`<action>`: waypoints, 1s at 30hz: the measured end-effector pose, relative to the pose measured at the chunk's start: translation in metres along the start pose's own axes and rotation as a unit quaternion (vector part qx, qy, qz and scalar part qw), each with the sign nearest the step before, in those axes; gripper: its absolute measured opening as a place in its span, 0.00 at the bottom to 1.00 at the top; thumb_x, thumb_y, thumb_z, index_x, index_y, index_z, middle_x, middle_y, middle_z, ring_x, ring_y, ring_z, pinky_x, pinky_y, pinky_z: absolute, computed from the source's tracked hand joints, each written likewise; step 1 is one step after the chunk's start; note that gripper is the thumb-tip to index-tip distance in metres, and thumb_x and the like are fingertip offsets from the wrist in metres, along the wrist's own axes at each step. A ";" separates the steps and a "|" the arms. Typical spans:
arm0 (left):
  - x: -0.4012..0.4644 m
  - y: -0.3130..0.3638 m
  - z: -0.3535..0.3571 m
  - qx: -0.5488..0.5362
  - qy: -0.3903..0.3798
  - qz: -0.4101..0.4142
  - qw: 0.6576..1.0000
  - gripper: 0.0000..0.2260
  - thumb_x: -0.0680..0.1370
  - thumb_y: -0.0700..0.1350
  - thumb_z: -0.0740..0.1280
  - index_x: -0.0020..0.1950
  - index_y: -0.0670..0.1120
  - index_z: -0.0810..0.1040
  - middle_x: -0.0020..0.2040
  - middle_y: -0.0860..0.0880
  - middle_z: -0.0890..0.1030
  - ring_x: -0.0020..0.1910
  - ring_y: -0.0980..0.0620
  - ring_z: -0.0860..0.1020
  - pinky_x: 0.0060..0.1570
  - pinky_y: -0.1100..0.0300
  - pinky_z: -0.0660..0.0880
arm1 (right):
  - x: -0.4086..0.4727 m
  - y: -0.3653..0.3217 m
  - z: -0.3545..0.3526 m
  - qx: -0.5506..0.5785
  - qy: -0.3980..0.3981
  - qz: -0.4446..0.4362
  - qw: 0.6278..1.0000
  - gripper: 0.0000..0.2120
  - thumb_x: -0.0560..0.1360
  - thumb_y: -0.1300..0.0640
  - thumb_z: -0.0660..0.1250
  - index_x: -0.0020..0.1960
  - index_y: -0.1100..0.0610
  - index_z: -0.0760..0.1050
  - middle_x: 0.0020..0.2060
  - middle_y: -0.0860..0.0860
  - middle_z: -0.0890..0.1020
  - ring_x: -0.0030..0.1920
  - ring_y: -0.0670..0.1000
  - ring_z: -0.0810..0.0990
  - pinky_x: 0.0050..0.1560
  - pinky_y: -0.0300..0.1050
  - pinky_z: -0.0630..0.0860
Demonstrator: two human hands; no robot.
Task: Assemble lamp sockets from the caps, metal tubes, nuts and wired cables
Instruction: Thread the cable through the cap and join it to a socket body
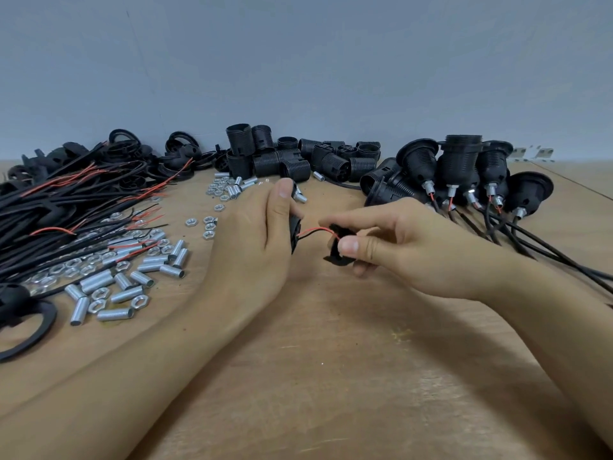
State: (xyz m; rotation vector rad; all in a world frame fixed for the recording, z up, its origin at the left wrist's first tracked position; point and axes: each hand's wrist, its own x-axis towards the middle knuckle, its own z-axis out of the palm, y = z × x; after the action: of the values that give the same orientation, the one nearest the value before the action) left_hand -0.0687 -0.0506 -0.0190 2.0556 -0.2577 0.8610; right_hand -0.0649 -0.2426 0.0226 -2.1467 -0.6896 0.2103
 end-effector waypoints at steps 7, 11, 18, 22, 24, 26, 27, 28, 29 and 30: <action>0.000 -0.001 0.001 -0.025 -0.022 -0.030 0.999 0.20 0.86 0.50 0.54 0.40 0.47 0.79 0.26 0.57 0.70 0.29 0.59 0.71 0.33 0.67 0.64 | -0.003 -0.003 -0.008 0.027 -0.054 0.037 0.997 0.14 0.80 0.46 0.60 0.55 0.48 0.82 0.39 0.46 0.84 0.35 0.49 0.82 0.44 0.45 0.79; 0.001 0.001 -0.001 -0.010 -0.031 -0.013 0.999 0.22 0.85 0.50 0.54 0.39 0.40 0.78 0.27 0.51 0.71 0.30 0.54 0.70 0.32 0.64 0.65 | -0.002 0.001 -0.006 -0.002 -0.046 0.031 0.998 0.14 0.80 0.50 0.64 0.64 0.44 0.79 0.42 0.46 0.84 0.38 0.50 0.85 0.41 0.39 0.79; 0.000 0.002 0.000 0.011 -0.015 -0.012 1.000 0.22 0.86 0.49 0.54 0.40 0.40 0.77 0.29 0.46 0.73 0.33 0.52 0.72 0.34 0.65 0.65 | 0.000 0.002 -0.002 0.013 -0.023 0.021 0.999 0.14 0.77 0.53 0.68 0.63 0.49 0.79 0.43 0.47 0.81 0.35 0.49 0.83 0.41 0.45 0.82; 0.001 0.000 0.000 -0.006 -0.029 -0.026 0.999 0.22 0.86 0.49 0.54 0.41 0.41 0.79 0.30 0.45 0.75 0.32 0.53 0.72 0.33 0.64 0.65 | 0.003 -0.002 0.006 0.091 0.016 -0.009 0.996 0.07 0.77 0.54 0.69 0.54 0.52 0.78 0.45 0.51 0.81 0.33 0.49 0.82 0.39 0.46 0.83; 0.000 0.001 0.000 -0.010 -0.035 -0.021 0.999 0.22 0.86 0.50 0.54 0.41 0.43 0.80 0.31 0.46 0.76 0.32 0.53 0.73 0.33 0.64 0.66 | 0.005 -0.003 0.012 0.104 0.051 -0.019 0.993 0.06 0.76 0.55 0.70 0.53 0.52 0.77 0.47 0.52 0.80 0.33 0.51 0.83 0.39 0.47 0.83; 0.000 0.001 0.000 -0.009 -0.024 -0.033 0.999 0.22 0.86 0.50 0.54 0.41 0.43 0.80 0.30 0.51 0.76 0.32 0.56 0.73 0.33 0.67 0.65 | 0.006 -0.003 0.016 0.116 0.084 -0.026 0.989 0.06 0.75 0.56 0.71 0.50 0.53 0.77 0.46 0.51 0.81 0.33 0.51 0.84 0.40 0.50 0.82; 0.001 0.001 0.000 -0.007 -0.020 -0.039 0.999 0.22 0.86 0.50 0.54 0.40 0.43 0.79 0.29 0.53 0.75 0.32 0.58 0.73 0.33 0.68 0.65 | 0.007 -0.003 0.016 0.122 0.091 -0.034 0.988 0.05 0.74 0.57 0.72 0.47 0.54 0.77 0.44 0.50 0.82 0.34 0.51 0.84 0.40 0.50 0.82; 0.001 0.001 0.000 -0.006 -0.023 -0.040 0.999 0.22 0.86 0.51 0.54 0.40 0.43 0.79 0.29 0.54 0.75 0.32 0.59 0.73 0.33 0.68 0.65 | 0.007 -0.003 0.016 0.129 0.094 -0.041 0.986 0.04 0.73 0.57 0.73 0.45 0.54 0.78 0.42 0.50 0.82 0.34 0.51 0.85 0.41 0.49 0.82; 0.002 0.001 0.000 -0.007 -0.034 -0.038 0.999 0.22 0.86 0.51 0.53 0.41 0.44 0.79 0.30 0.54 0.75 0.32 0.58 0.73 0.34 0.67 0.65 | 0.007 -0.004 0.016 0.138 0.094 -0.045 0.985 0.04 0.72 0.58 0.74 0.45 0.53 0.79 0.42 0.50 0.83 0.35 0.52 0.85 0.42 0.48 0.83; 0.001 0.001 0.000 -0.006 -0.048 -0.035 0.998 0.21 0.85 0.51 0.53 0.41 0.44 0.79 0.31 0.53 0.76 0.32 0.57 0.73 0.35 0.65 0.65 | 0.006 -0.005 0.016 0.136 0.093 -0.053 0.985 0.05 0.72 0.59 0.74 0.46 0.52 0.80 0.42 0.49 0.84 0.36 0.52 0.85 0.43 0.47 0.83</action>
State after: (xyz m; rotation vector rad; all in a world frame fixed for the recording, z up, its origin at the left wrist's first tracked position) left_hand -0.0683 -0.0514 -0.0175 2.0856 -0.2422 0.7178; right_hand -0.0677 -0.2255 0.0168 -1.8363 -0.6258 0.0414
